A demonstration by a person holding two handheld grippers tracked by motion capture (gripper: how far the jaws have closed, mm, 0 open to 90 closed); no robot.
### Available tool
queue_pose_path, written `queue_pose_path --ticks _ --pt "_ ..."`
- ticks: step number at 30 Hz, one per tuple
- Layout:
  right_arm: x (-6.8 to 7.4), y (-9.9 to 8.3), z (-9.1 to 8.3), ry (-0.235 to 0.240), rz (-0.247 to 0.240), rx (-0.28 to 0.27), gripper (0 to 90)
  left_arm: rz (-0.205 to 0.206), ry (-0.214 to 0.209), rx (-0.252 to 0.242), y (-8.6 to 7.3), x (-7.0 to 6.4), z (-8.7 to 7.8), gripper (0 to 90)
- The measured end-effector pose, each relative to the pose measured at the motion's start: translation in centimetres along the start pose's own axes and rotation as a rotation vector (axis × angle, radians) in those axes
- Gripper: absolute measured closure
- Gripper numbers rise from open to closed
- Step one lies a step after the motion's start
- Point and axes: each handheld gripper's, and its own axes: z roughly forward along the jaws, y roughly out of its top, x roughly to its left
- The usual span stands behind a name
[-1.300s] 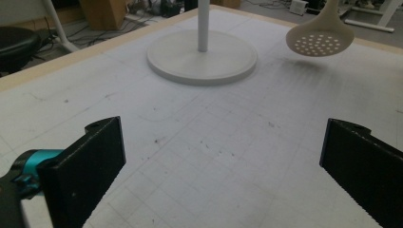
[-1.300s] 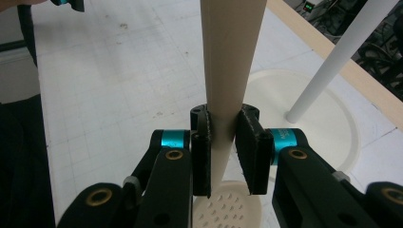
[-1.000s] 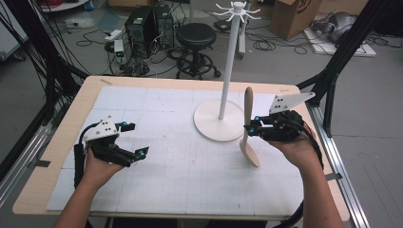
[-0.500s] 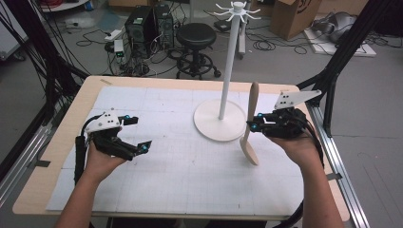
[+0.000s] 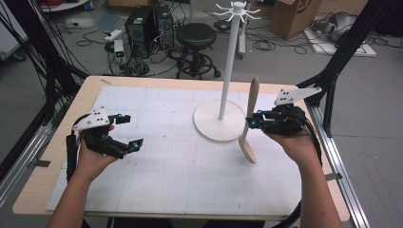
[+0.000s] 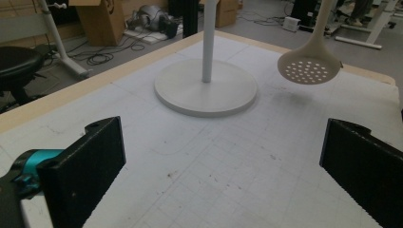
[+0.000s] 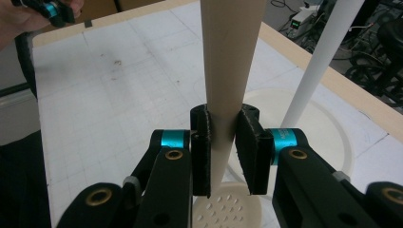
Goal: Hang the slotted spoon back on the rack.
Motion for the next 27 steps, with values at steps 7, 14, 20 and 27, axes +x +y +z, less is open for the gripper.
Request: queue_pose_path --ticks 7,14,20,27 --pt "-0.2 0.4 -0.8 -0.029 0.018 -0.016 77.1 0.002 -0.009 0.004 -0.2 0.0 0.0 1.8" --pt "-0.6 1.0 -1.3 -0.049 0.023 -0.018 77.1 0.004 -0.005 -0.007 0.0 -0.1 -0.2 1.8" --pt "-1.7 2.4 -2.0 -0.065 0.041 -0.026 77.1 0.020 -0.001 -0.007 0.2 -0.5 -0.4 1.8" --pt "-3.2 4.5 -2.5 -0.084 0.045 0.001 77.1 0.022 0.003 -0.001 0.2 -0.4 -0.5 1.8"
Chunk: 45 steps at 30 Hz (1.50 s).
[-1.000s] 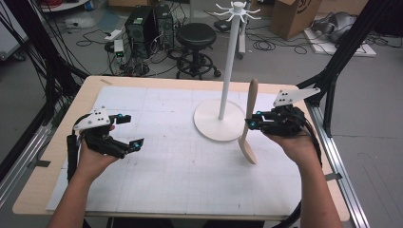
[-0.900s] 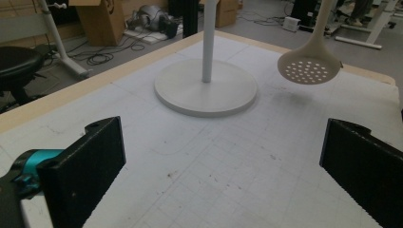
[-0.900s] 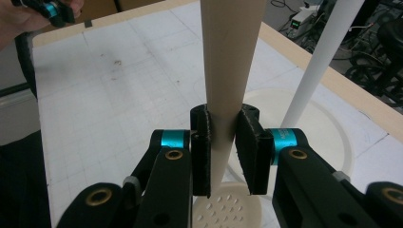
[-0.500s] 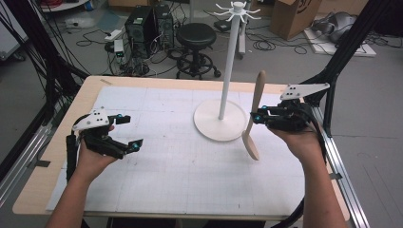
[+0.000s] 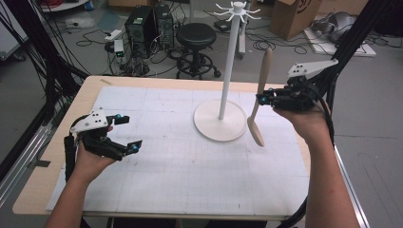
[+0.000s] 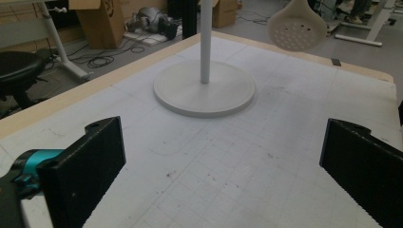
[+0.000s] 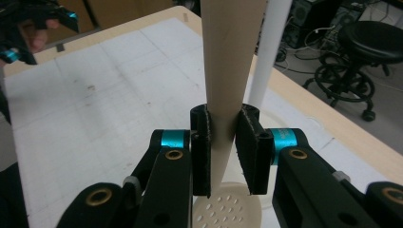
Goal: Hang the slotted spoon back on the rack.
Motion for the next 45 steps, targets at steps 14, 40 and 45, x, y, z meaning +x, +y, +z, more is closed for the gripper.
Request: queue_pose_path --ticks 14,40,45 --pt "-2.4 3.9 -0.2 -0.091 0.016 0.043 77.1 0.006 0.006 0.002 0.0 -0.2 -0.4 1.8" --pt "-3.8 6.3 1.4 -0.202 0.072 0.106 77.1 0.001 0.015 -0.001 -0.1 -0.1 -0.7 1.8" --pt "-3.6 6.6 1.8 -0.218 0.071 0.116 77.2 0.002 0.016 -0.004 -0.1 -0.1 -0.8 1.8"
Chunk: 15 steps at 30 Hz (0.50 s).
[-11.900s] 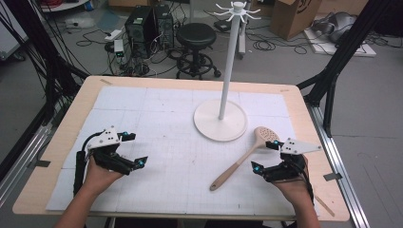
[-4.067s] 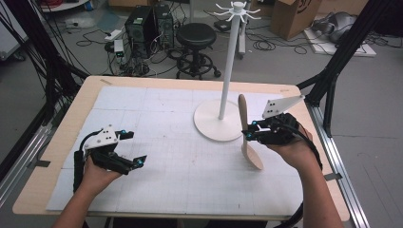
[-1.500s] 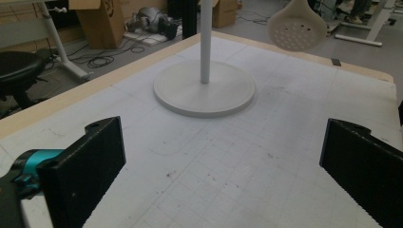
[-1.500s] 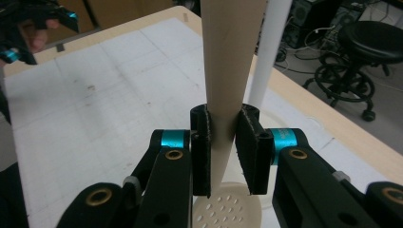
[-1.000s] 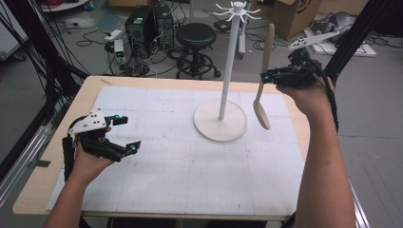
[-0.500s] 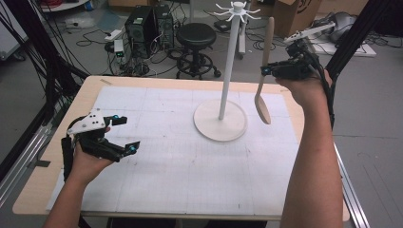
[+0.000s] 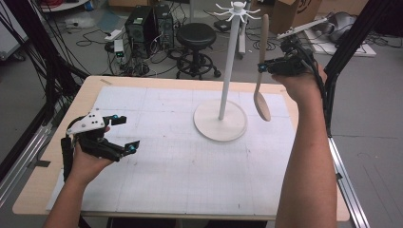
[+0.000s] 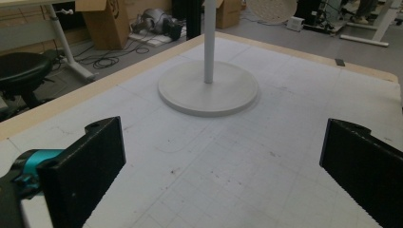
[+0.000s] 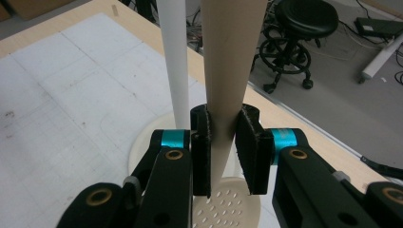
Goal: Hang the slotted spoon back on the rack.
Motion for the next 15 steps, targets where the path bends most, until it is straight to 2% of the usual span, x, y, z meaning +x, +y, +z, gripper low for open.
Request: queue_pose_path --ticks 7,15 --pt "0.39 0.82 0.14 0.006 -0.029 0.007 77.2 -0.003 0.003 -0.004 -0.02 0.14 -0.16 1.8" --pt "0.64 0.97 0.55 0.008 -0.038 0.014 77.2 -0.002 0.005 -0.003 -0.03 0.12 -0.23 1.8"
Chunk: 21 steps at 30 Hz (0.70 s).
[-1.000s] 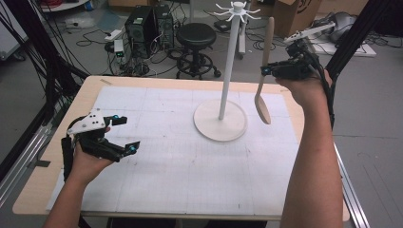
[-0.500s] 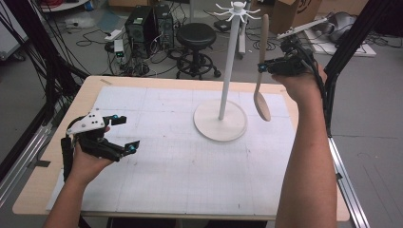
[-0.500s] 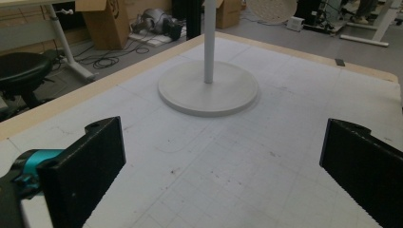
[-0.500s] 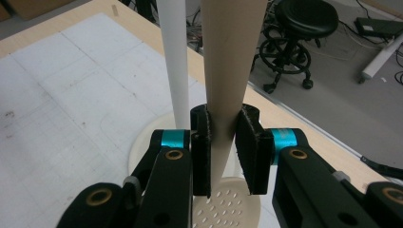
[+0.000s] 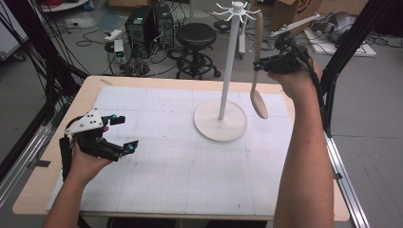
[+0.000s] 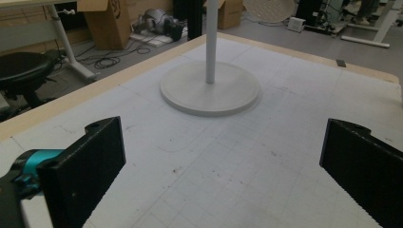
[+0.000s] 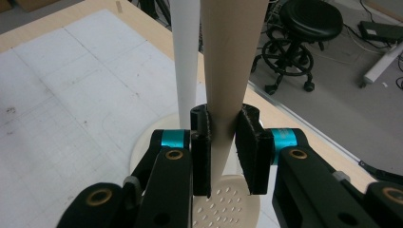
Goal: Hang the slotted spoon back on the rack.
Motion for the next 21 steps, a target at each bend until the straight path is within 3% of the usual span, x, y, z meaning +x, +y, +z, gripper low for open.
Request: queue_pose_path --ticks 11,15,21 --pt "0.48 0.35 0.38 -0.001 -0.005 0.005 77.1 -0.001 0.002 0.002 -0.03 0.02 0.05 1.8" --pt "0.35 0.51 0.41 -0.037 0.007 0.014 77.2 -0.001 0.002 0.002 -0.03 -0.03 0.06 1.8" --pt "-0.06 0.57 0.71 -0.053 0.038 0.020 77.1 -0.002 0.002 0.001 -0.06 0.02 -0.04 1.8"
